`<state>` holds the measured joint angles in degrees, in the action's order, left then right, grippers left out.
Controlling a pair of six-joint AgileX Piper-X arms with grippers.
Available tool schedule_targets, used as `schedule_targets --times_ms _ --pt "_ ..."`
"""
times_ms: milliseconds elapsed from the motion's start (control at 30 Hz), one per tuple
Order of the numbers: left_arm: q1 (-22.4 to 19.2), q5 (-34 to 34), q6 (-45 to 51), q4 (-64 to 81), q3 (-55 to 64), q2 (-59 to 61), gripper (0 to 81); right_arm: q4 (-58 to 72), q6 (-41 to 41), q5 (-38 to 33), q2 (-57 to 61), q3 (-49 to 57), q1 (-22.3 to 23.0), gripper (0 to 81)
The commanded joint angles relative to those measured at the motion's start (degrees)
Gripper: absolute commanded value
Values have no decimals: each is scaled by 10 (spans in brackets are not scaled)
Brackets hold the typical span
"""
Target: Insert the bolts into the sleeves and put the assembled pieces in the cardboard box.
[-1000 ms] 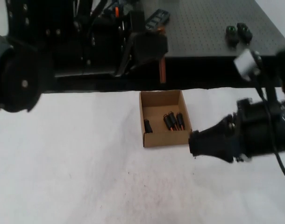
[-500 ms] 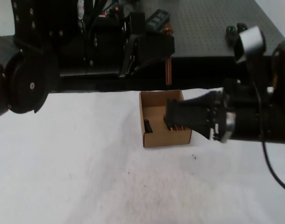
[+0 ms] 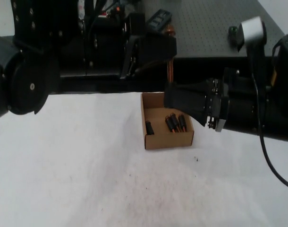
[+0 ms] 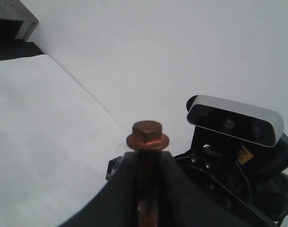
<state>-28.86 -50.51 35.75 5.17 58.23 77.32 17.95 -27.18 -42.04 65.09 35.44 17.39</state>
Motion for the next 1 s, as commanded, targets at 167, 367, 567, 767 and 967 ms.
schedule_targets --times_ms 167,367,567,767,967 --pt "0 -84 -53 9 3 -3 6 56 -2 3 0 3 -2 26" --pt "0 -106 -85 7 3 -3 325 60 0 3 0 3 -2 26" --pt "0 23 -96 -31 3 -3 504 60 14 65 0 3 -16 26" --pt "18 224 -152 -88 3 -3 492 -29 81 153 54 47 -60 26" --pt "35 312 -199 -208 3 -6 179 -162 191 282 222 194 -59 26"
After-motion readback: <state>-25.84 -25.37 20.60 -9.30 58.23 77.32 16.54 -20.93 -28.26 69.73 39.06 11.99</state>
